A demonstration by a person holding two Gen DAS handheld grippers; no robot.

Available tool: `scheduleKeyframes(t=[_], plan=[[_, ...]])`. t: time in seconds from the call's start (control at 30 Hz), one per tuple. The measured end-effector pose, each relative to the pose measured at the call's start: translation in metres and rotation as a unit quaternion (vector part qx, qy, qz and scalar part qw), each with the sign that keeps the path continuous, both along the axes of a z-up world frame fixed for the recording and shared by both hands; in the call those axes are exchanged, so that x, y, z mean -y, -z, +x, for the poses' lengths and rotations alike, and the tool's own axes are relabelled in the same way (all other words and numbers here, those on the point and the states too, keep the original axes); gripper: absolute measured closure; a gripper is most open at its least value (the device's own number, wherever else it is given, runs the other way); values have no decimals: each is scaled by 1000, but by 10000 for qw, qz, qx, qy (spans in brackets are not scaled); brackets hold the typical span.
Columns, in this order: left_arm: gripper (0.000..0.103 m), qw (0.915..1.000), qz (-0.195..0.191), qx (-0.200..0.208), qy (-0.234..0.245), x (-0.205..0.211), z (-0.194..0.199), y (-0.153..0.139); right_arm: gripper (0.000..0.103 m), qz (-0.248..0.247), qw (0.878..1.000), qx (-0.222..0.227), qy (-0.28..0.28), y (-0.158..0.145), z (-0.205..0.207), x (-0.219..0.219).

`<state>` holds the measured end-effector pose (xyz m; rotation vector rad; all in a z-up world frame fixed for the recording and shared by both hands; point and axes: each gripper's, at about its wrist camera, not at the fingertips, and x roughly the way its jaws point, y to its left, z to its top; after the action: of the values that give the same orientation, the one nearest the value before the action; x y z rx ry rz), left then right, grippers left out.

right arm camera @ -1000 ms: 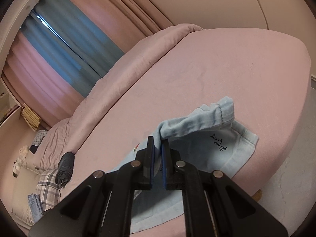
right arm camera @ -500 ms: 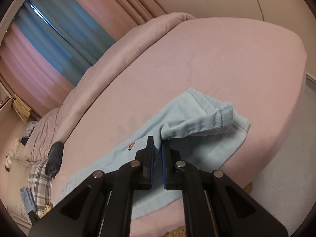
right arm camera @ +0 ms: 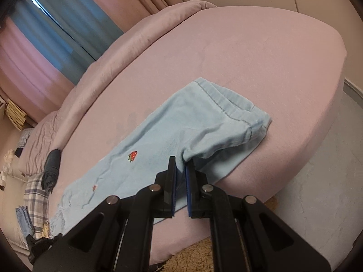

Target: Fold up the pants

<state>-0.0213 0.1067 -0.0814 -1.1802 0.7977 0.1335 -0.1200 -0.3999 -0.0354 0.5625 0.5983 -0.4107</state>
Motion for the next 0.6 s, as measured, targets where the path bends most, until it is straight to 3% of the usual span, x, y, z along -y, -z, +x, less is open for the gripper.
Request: scheduleKeyframes(t=[0.23,0.33,0.43,0.53,0.6], plan=[[89,9947,801,-136,-633,-33,-17,-5,95,101,9999,-122,22,9,1,7],[87,9958,715,-128,-549,-48,-21,6,95,80,9998,-191,47,12,2,7],[86,9939,908,-127,-606,-55,-27,7,93,166,9997,-156,113,13,2,7],[85,9915,1183,-176,-515,-46,-19,4,81,263,9992,-87,281,13,-2,12],[85,9898,1325,-215,-487,-42,-9,4,60,221,9988,34,432,10,-10,17]])
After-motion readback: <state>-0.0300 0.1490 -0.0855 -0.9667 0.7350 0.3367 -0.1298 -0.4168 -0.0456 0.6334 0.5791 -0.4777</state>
